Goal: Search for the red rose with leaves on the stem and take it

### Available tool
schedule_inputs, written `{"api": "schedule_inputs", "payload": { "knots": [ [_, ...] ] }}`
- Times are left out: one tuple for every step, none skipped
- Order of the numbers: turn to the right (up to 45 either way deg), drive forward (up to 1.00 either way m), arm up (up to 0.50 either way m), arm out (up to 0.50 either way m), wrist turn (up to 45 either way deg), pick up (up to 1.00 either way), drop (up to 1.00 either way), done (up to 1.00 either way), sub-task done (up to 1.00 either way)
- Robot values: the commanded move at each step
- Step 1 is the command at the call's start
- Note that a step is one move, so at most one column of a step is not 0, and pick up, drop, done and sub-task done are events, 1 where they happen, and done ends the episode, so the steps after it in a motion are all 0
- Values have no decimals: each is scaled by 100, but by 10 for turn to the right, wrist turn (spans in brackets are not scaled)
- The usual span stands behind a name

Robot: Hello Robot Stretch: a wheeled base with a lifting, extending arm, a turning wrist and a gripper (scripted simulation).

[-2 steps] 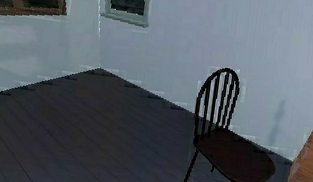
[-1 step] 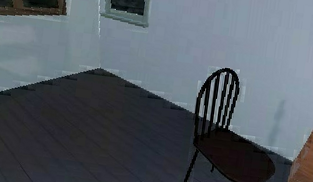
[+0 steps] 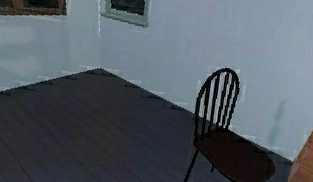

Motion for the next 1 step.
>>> {"api": "schedule_inputs", "payload": {
  "knots": [
    [0, 0, 0, 0, 0, 0, 0, 100, 0]
  ]
}}
